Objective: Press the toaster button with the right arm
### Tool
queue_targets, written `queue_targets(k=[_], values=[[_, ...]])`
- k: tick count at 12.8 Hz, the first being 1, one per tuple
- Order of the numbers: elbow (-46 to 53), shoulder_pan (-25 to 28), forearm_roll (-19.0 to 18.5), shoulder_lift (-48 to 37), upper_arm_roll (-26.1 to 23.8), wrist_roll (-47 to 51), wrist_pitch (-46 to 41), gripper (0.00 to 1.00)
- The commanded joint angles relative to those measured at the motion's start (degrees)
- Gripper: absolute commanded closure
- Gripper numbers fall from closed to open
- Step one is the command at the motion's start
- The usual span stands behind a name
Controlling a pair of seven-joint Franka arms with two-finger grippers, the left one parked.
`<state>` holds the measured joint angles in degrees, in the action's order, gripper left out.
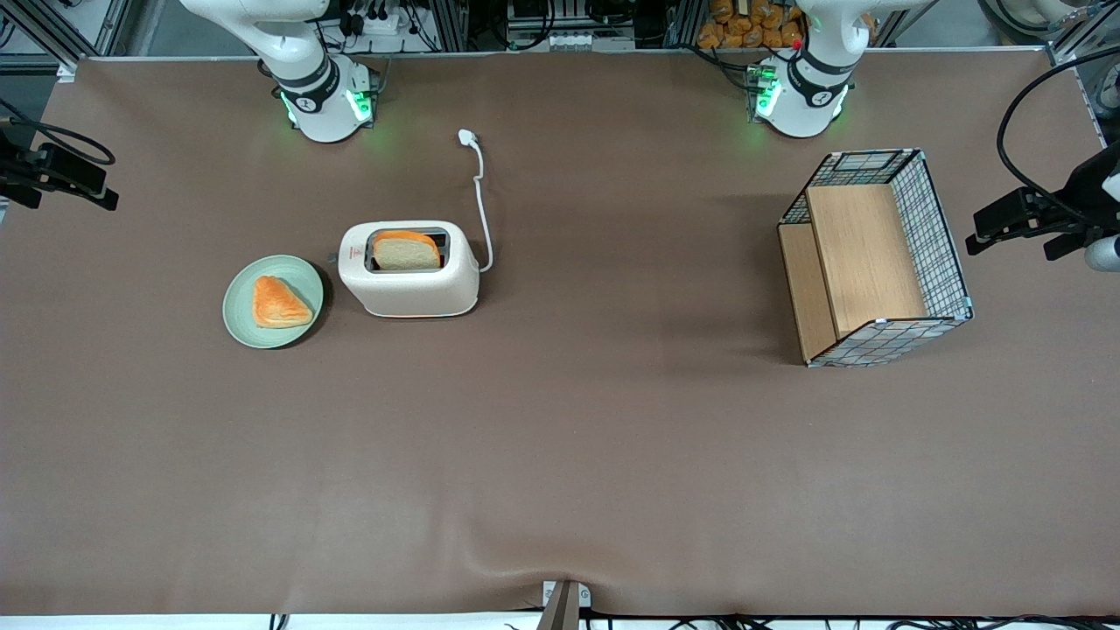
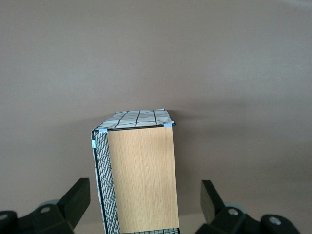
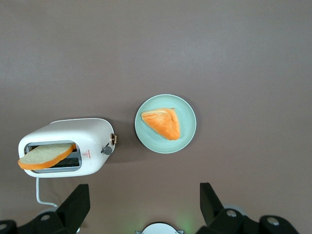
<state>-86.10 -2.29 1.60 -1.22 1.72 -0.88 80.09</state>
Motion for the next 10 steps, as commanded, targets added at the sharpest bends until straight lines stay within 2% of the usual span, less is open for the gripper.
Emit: queue_targets(k=[1,10], values=[[1.7,-0.8,-0.5,0.6,-0.8,0.7,-1.3,0.0],[1.8,-1.1,0.9,2.0,-0.9,0.4,-2.6,0.0]])
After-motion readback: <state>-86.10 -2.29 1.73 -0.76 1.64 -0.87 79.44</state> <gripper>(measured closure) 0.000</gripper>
